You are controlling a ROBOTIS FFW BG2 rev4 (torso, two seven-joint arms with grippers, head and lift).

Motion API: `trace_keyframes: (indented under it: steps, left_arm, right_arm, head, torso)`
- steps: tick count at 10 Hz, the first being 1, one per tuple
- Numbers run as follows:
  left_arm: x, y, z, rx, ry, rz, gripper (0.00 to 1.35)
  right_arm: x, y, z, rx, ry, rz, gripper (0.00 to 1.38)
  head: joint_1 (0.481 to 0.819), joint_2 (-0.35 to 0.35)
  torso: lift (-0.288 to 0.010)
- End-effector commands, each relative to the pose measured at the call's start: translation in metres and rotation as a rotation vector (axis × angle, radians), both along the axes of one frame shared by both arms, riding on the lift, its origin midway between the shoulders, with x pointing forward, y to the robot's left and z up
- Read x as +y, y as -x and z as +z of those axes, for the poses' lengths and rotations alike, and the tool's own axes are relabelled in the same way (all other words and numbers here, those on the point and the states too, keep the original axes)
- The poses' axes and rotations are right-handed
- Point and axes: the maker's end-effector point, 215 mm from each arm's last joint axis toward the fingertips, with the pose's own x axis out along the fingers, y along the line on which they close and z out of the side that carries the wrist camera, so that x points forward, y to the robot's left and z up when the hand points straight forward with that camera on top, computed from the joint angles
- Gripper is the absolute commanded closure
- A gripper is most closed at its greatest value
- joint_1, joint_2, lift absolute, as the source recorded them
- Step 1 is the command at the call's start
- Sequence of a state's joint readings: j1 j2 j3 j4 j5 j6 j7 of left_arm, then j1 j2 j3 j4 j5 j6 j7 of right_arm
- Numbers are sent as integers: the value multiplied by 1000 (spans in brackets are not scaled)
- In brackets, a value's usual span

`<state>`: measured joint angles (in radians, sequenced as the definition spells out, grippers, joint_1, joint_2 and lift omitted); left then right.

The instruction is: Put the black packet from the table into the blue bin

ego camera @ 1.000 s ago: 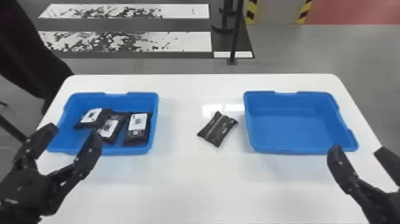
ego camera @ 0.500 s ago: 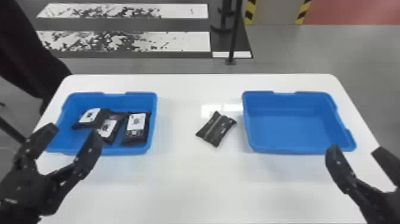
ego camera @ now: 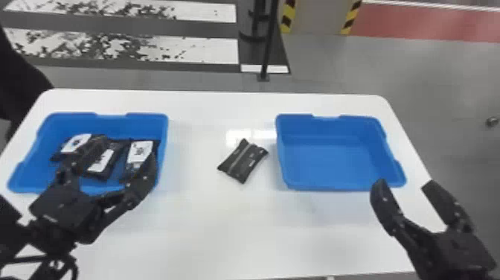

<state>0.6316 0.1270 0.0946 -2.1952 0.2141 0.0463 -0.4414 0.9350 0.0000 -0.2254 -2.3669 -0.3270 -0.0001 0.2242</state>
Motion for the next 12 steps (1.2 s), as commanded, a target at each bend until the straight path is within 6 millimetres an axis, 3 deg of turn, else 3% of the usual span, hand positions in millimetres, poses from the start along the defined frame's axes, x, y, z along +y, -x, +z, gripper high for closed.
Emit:
trace_keyframes:
  steps: [1, 5, 7, 8, 11, 12]
  left_arm:
    - [-27, -27, -11, -5, -27, -71, 194]
    - [-118, -70, -34, -4, -145, -286, 194]
    - [-148, -85, -62, 23, -227, -349, 194]
    - [-158, -90, -74, 35, -268, -369, 194]
    - [-226, -90, -109, 66, -345, -514, 188]
    - [-238, -91, -124, 93, -372, -542, 188]
  right_arm:
    - [1, -1, -1, -1, -3, 1, 133]
    - [5, -7, -4, -5, -9, 6, 133]
    - [4, -9, -4, -7, -8, 5, 133]
    - [5, -8, -5, -5, -10, 6, 133]
    - [3, -11, -6, -9, -9, 9, 133]
    - [4, -13, -6, -13, -8, 15, 133]
  head:
    - [695, -147]
    - [695, -247]
    - [695, -292]
    - [695, -316]
    - [695, -350]
    - [695, -350]
  torso:
    - [-110]
    - [-110]
    - [-110]
    - [-110]
    - [-110]
    - [-110]
